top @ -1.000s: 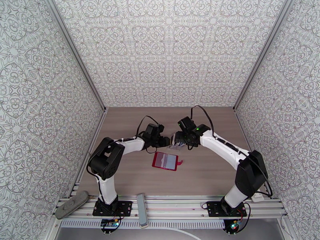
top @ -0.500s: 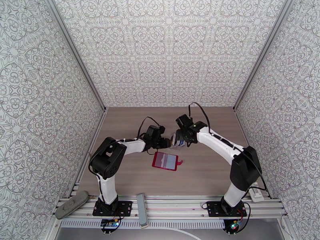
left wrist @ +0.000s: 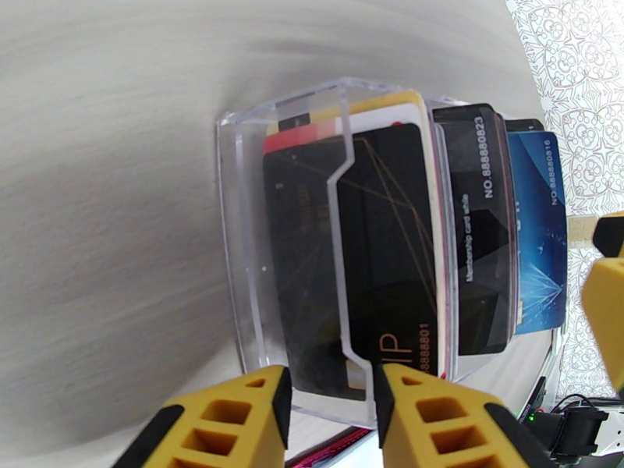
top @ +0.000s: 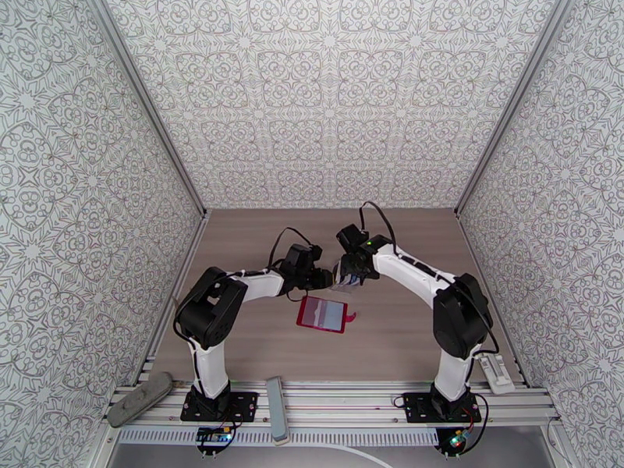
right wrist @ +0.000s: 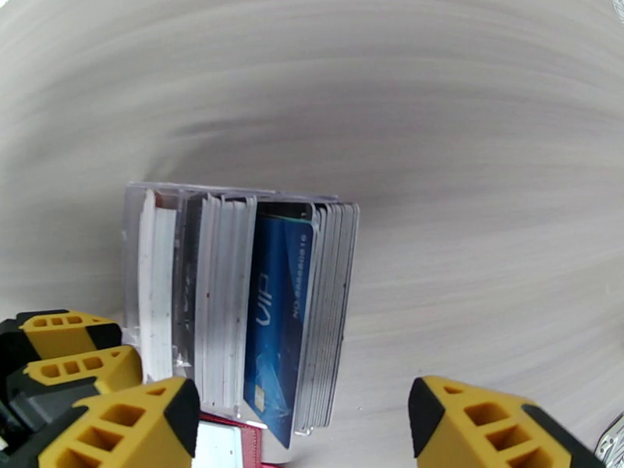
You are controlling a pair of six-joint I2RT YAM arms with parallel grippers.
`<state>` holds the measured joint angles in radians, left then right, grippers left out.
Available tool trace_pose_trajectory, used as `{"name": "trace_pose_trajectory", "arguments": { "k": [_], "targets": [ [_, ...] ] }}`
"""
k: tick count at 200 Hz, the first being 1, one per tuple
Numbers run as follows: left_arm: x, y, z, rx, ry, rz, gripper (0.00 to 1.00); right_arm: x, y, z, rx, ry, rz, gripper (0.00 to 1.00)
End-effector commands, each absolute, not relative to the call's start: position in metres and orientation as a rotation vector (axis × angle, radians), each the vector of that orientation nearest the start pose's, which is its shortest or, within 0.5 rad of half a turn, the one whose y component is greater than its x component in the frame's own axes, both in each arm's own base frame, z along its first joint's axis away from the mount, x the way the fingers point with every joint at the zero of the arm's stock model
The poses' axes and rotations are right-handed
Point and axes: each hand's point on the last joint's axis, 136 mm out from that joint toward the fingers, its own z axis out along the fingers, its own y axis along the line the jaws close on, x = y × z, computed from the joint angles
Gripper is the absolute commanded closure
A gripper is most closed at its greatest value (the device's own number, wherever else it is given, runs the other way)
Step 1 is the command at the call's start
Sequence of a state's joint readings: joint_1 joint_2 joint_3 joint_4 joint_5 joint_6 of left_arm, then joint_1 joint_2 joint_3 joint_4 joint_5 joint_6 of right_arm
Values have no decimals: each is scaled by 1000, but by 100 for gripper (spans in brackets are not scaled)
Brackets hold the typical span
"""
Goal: Put the credit cards into the card holder
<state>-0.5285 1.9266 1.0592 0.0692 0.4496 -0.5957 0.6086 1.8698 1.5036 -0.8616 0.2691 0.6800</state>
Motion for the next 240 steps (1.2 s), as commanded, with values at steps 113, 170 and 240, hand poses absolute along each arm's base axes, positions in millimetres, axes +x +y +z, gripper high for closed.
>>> {"name": "trace_pose_trajectory", "arguments": {
  "k": [113, 170, 240],
  "targets": [
    [366, -309, 34, 152, 2586, -1059, 65, 384, 201, 97, 157, 2711, -83, 37],
    [366, -310, 33, 149, 2588, -1067, 65, 383, 200, 93, 147, 2723, -98, 43],
    [366, -311, 33, 147, 2586, -1080, 65, 382, 197, 89, 135, 2734, -130, 47]
  ]
}}
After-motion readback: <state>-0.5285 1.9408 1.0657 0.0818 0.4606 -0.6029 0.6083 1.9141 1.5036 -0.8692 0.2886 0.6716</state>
